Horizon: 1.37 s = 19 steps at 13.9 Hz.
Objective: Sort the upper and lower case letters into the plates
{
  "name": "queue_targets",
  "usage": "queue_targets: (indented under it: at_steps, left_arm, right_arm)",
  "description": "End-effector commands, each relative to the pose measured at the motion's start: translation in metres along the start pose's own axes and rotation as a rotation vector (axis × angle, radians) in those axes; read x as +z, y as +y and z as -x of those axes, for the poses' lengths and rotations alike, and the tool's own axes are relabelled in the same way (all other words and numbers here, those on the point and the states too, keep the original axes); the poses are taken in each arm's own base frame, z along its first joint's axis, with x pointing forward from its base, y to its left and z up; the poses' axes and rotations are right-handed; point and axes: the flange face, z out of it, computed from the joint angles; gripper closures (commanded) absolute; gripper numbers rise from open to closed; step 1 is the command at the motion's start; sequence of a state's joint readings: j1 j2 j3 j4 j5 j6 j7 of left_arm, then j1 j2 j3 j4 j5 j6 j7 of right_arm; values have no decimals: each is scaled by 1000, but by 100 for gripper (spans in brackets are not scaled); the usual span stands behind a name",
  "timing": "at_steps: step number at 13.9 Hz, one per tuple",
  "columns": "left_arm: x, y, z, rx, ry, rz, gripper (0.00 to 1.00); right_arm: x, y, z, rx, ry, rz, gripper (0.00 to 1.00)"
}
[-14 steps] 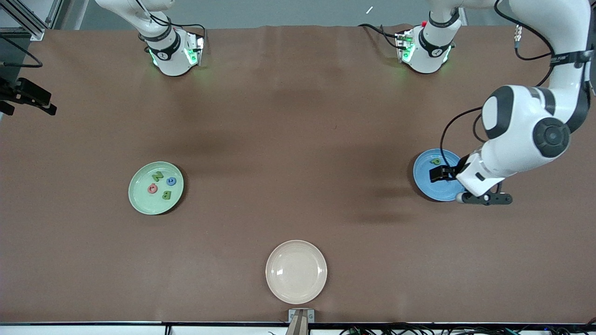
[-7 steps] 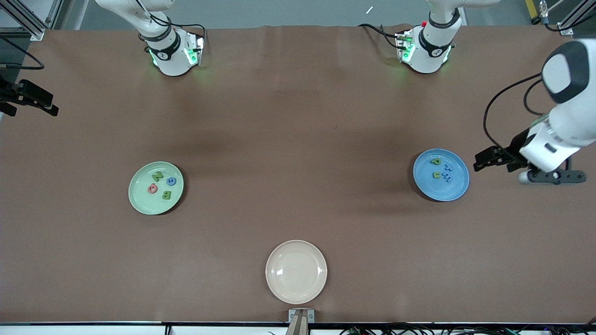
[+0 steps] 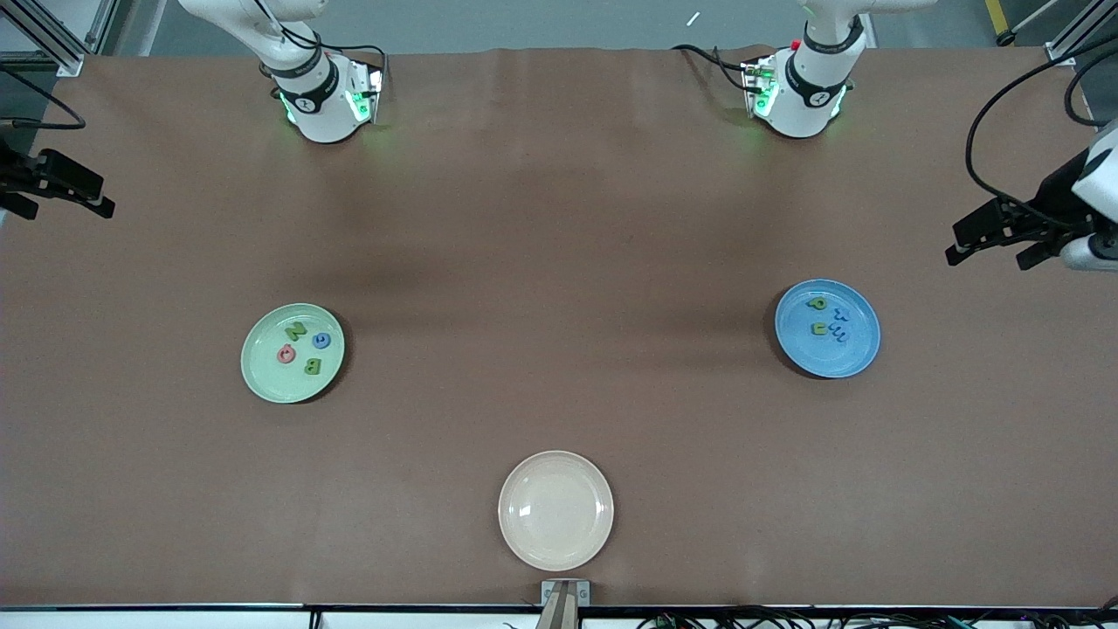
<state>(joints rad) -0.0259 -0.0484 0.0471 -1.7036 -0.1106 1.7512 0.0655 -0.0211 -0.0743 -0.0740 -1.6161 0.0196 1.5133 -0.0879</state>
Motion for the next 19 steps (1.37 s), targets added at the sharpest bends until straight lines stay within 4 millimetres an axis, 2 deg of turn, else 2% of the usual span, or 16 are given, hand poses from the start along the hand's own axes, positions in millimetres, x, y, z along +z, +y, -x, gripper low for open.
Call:
queue_targets:
  at_steps: [1, 3, 6, 14, 16, 19]
  left_arm:
    - [-13, 0, 1, 9, -5, 10, 1]
    - [-27, -8, 7, 8, 16, -23, 1]
    - [-37, -6, 11, 16, 34, -25, 1]
    - [-39, 6, 11, 37, 38, -26, 1]
    - [-49, 14, 9, 53, 58, -46, 1]
    - [-57, 13, -4, 55, 82, -63, 1]
  right_arm:
    - [-1, 4, 2, -8, 2, -8, 0]
    - [-1, 4, 3, -10, 1, 2, 0]
    - [-2, 5, 3, -16, 3, 13, 0]
    - [-1, 3, 2, -20, 1, 13, 0]
    - [-1, 2, 2, -22, 1, 11, 0]
    - [-1, -2, 2, -27, 0, 10, 0]
